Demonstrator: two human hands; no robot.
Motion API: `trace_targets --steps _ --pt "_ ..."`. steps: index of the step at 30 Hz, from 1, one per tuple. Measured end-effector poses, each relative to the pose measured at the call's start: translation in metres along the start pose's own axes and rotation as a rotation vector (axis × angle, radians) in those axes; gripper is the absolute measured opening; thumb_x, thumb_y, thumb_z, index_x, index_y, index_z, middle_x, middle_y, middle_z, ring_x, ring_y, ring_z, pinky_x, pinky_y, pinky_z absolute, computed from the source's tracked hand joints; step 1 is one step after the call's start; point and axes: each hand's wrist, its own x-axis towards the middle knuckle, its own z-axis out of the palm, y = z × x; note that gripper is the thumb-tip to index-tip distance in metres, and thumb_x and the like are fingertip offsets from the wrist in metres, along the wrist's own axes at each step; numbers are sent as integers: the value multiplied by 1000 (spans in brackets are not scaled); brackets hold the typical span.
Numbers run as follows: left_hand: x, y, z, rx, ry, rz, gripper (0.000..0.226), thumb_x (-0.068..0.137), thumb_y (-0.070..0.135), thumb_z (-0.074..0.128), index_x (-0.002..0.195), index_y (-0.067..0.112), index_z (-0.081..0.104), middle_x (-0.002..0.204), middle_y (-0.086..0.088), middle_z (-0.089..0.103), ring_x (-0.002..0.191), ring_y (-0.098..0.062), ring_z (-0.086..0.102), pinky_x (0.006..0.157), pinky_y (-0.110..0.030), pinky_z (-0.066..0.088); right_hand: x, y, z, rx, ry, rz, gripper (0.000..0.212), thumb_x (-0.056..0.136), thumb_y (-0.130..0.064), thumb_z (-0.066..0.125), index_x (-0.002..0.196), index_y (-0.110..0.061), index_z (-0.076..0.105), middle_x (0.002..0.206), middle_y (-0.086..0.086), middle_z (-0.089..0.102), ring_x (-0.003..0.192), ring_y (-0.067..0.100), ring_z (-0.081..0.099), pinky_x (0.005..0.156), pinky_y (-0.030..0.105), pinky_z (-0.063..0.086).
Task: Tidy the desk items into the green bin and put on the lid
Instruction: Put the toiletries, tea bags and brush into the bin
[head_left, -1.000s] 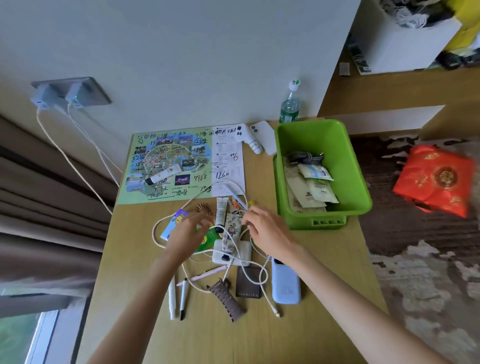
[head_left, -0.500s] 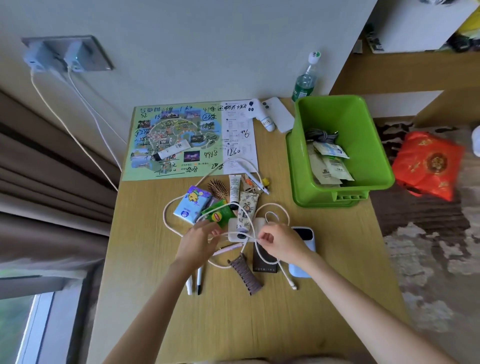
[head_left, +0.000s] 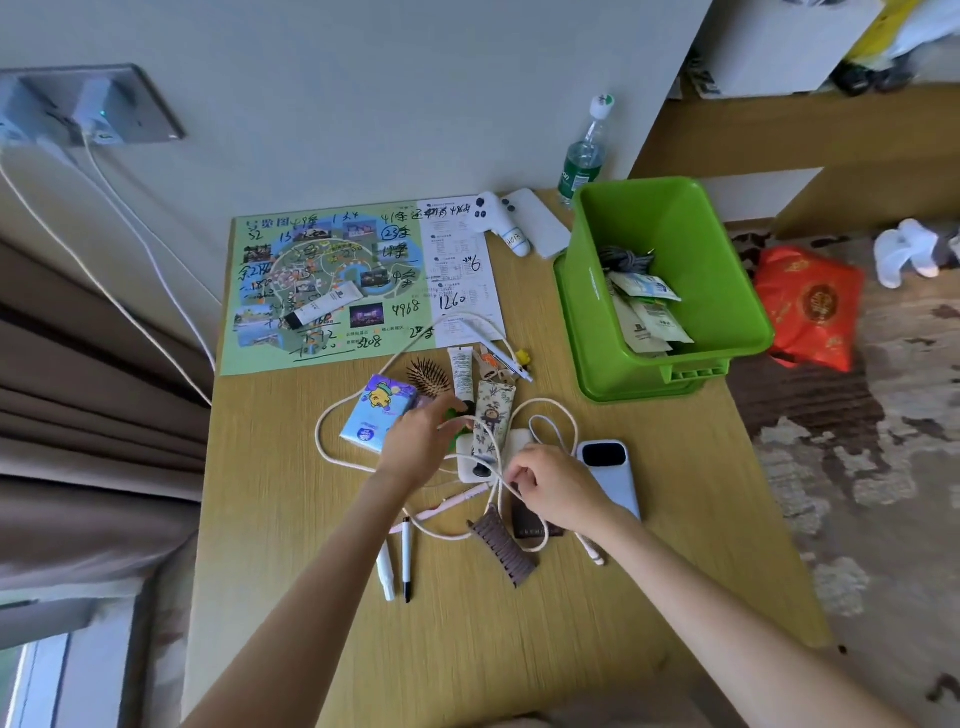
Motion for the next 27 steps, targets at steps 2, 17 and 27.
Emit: trace_targets --steps 2,17,27 --pt "-2 -3 -6 -105 25 75 16 97 26 56 103 18 68 87 4 65 74 -15 61 66 -33 48 9 -5 -6 40 109 48 24 92 -4 47 92 -14 68 97 -3 66 88 14 61 72 32 51" --pt "-35 -43 -30 122 -184 -15 23 91 37 57 82 23 73 86 11 69 85 -12 64 71 -32 51 89 -55 16 -177 120 485 93 86 -41 63 146 2 7 120 13 61 95 31 66 65 33 45" --pt "-14 -30 -35 254 -263 41 27 92 42 54 83 24 71 90 7 70 86 -16 64 74 -33 51 86 -41 0 191 439 468 41 94 -12 51 128 1 33 84 11 56 49 16 46 39 22 27"
